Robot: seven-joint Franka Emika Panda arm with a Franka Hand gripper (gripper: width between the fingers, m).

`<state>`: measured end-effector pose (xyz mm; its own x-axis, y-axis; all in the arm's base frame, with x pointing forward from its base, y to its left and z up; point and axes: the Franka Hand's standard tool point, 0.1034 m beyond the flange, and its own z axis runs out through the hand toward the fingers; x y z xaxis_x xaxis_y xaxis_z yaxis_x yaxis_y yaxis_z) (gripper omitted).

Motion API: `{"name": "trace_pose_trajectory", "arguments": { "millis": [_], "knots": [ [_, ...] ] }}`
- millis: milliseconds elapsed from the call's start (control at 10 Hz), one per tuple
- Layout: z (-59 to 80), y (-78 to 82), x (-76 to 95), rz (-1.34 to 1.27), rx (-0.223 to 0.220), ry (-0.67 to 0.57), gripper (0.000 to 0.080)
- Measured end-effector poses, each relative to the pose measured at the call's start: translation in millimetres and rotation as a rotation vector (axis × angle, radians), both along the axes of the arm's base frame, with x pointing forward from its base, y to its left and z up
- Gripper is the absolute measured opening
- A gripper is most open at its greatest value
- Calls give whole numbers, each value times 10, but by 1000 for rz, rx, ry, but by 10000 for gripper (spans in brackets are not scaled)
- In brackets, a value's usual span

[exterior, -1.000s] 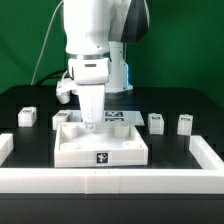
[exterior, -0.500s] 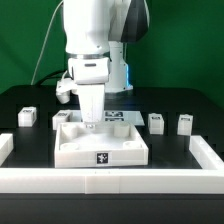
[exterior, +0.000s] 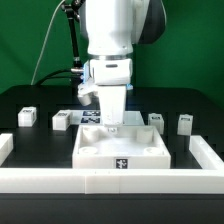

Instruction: Assemble one leg

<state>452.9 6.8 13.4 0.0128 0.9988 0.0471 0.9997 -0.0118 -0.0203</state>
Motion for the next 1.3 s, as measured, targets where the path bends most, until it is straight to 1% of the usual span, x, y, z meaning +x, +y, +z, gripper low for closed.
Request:
{"name": "trace_pose_trajectory", "arguments": {
  "millis": [100,300,500,700,1100,1200,1300],
  "knots": [
    [1,72,68,4,5,-8,59],
    [5,341,240,14,16,-27,59],
    [7,499,321,6,21,-35,59],
    [6,505,366,-1,16,-39,59],
    [3,499,361,3,14,-37,63],
    [3,497,361,3,14,-37,271],
    [2,494,361,2,14,-37,409]
  ]
}}
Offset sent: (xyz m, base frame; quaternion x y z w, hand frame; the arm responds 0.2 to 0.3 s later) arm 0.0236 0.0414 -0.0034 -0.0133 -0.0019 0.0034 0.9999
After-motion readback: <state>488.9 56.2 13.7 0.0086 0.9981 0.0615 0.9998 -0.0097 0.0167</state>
